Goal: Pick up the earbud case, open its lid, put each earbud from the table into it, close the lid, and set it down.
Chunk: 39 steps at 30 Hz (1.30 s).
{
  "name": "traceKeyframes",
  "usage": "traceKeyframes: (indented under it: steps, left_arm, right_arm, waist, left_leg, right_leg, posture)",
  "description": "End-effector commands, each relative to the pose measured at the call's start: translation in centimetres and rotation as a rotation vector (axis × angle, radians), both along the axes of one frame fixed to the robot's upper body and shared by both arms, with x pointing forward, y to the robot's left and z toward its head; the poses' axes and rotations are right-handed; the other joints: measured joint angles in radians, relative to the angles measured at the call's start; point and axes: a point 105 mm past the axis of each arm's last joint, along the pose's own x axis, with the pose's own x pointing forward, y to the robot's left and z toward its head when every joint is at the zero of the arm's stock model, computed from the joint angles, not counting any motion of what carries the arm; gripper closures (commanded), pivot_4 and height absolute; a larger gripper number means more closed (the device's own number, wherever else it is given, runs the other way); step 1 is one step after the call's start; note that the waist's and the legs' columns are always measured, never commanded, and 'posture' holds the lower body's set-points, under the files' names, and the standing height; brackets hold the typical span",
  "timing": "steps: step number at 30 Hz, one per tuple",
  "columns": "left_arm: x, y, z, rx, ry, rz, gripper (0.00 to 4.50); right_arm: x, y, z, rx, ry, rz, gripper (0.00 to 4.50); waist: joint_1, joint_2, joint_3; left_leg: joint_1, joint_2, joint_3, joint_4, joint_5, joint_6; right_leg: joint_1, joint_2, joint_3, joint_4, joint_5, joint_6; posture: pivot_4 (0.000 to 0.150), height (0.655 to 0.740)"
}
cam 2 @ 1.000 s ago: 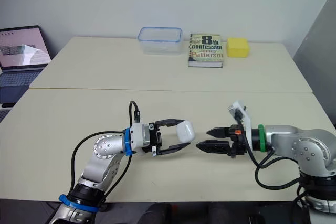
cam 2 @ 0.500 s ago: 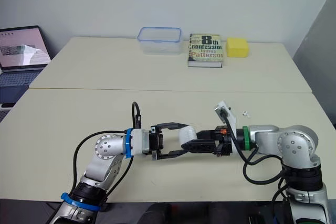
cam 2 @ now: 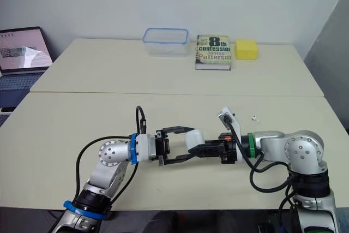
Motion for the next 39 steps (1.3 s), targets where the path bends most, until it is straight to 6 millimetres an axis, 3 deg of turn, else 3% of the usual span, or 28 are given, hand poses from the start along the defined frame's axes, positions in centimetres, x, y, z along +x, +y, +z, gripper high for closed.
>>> traceKeyframes:
  steps: [1, 6, 8, 12, 15, 18, 21, 24, 30, 39]
  left_arm:
    - [-0.3, -0.4, 0.7, -0.03, -0.04, -0.023, 1.71]
    - [-0.4, -0.4, 0.8, -0.035, -0.07, -0.03, 1.71]
    - [-0.1, -0.2, 0.6, -0.029, -0.044, -0.017, 0.97]
    - [-0.1, 0.2, -0.7, 0.054, 0.014, -0.023, 0.0]
    - [0.4, 1.0, -2.4, 0.179, 0.147, -0.003, 0.0]
    - [1.6, 1.9, -2.8, 0.214, 0.32, 0.081, 0.0]
    - [2.3, 3.2, -2.0, 0.251, 0.572, 0.157, 0.0]
    - [1.8, 3.4, -0.5, 0.294, 0.67, 0.152, 0.0]
    - [2.0, 1.7, 1.1, 0.329, 0.632, 0.188, 0.0]
    - [2.6, -1.4, 2.3, 0.396, 0.399, 0.122, 0.0]
  right_arm:
    - [0.0, 0.1, 1.0, 0.018, -0.031, 0.012, 3.69]
    - [0.0, 0.1, 1.1, 0.025, -0.024, 0.017, 3.69]
    - [0.0, 0.2, 1.1, 0.026, -0.022, 0.019, 3.69]
    - [0.1, 0.2, 1.2, 0.034, -0.02, 0.016, 3.69]
    - [0.5, 0.2, 1.5, 0.033, -0.032, 0.0, 3.69]
    - [1.2, -0.1, 2.0, 0.003, -0.08, -0.032, 3.69]
    - [2.7, -1.2, 3.0, -0.153, -0.28, -0.076, 3.69]
    - [3.1, -2.1, 3.2, -0.397, -0.56, 0.005, 3.69]
    - [3.0, -2.7, 2.2, -0.647, -0.847, 0.216, 3.69]
    - [2.5, -2.0, 1.3, -0.661, -0.894, 0.337, 3.69]
  waist:
    - [0.0, 0.0, 0.0]
    - [0.0, 0.0, 0.0]
    - [0.0, 0.0, 0.0]
    - [0.0, 0.0, 0.0]
    - [-0.003, 0.0, 0.0]
    - [-0.007, 0.0, 0.0]
    - [-0.007, 0.001, 0.001]
    - [-0.009, 0.002, 0.002]
    - [-0.018, 0.002, 0.002]
    - [-0.021, 0.002, 0.002]
  left_leg:
    - [0.0, 0.0, 0.0, 0.0, 0.0, 0.0]
    - [0.0, 0.0, 0.0, 0.0, 0.0, 0.0]
    - [0.0, 0.0, 0.0, 0.0, 0.0, 0.0]
    - [0.0, 0.0, 0.0, 0.0, 0.0, 0.0]
    - [0.0, 0.0, 0.0, 0.0, 0.0, 0.0]
    - [0.0, 0.0, 0.0, 0.0, 0.0, 0.0]
    - [-0.001, 0.001, -0.001, 0.0, 0.0, 0.0]
    - [-0.003, 0.001, -0.003, -0.001, 0.0, 0.0]
    - [-0.003, 0.001, -0.002, -0.001, 0.0, 0.0]
    - [-0.003, 0.001, -0.002, 0.0, 0.0, 0.0]
  right_leg:
    - [0.0, 0.0, 0.0, 0.0, 0.0, 0.0]
    - [0.0, 0.0, 0.0, 0.0, 0.0, 0.0]
    - [0.0, 0.0, 0.0, 0.0, 0.0, 0.0]
    - [0.0, 0.0, 0.0, 0.0, 0.0, 0.0]
    - [0.0, 0.001, 0.0, 0.0, 0.0, 0.0]
    - [-0.001, 0.003, 0.0, 0.0, 0.0, 0.0]
    - [-0.001, 0.003, 0.0, 0.0, -0.001, 0.002]
    - [-0.004, 0.003, 0.0, 0.0, -0.003, 0.005]
    - [-0.006, 0.006, 0.0, 0.0, -0.003, 0.005]
    - [-0.006, 0.006, 0.001, 0.001, -0.001, 0.001]
  posture:
    - [0.15, 0.74]
    - [0.15, 0.74]
    - [0.15, 0.74]
    - [0.15, 0.74]
    - [0.15, 0.74]
    - [0.15, 0.74]
    - [0.15, 0.74]
    - [0.15, 0.74]
    - [0.15, 0.74]
    - [0.15, 0.74]
